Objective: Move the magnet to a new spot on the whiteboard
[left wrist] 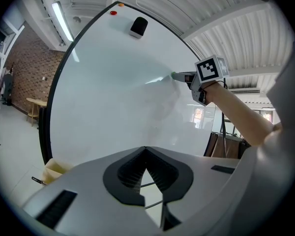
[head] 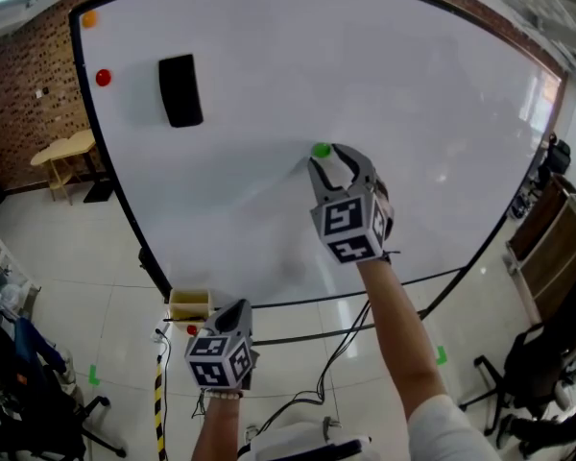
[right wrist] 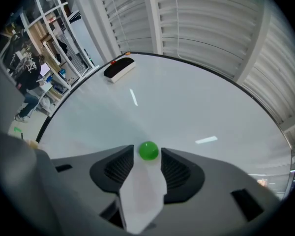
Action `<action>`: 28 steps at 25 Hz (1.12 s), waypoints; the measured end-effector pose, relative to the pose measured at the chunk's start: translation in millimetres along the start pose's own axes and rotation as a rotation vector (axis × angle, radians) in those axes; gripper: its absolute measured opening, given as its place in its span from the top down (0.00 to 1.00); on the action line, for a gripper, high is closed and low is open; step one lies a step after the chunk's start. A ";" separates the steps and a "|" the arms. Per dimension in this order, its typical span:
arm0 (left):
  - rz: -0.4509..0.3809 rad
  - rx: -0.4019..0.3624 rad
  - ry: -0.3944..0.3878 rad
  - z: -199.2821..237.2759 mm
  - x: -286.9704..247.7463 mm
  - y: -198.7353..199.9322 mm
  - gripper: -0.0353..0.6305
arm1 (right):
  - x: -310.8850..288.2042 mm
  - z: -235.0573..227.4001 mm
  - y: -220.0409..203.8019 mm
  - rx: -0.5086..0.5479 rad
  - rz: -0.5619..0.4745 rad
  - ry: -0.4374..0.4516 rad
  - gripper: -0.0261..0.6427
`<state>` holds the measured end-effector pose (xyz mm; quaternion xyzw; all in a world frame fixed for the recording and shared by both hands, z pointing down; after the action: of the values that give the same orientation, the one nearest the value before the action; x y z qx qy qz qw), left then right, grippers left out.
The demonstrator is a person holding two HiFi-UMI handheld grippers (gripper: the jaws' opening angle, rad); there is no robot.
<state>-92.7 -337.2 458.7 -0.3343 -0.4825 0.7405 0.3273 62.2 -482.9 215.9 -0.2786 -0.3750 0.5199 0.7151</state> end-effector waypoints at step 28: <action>0.001 0.005 -0.018 2.4 2.3 2.4 0.95 | 29.2 -17.9 35.4 -0.097 -0.055 0.011 0.76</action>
<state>-96.4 -337.3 456.8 -0.3270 -0.4833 0.7448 0.3236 63.3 -444.4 185.1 -0.3054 -0.4032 0.4798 0.7169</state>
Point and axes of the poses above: the fingertips, and each gripper's own axes: x backward along the fingers, z to its left, y out of its top, the point moved 2 cm from there along x, backward along the fingers, and after that the axes turned 12 degrees about -y, right-handed, at the moved point
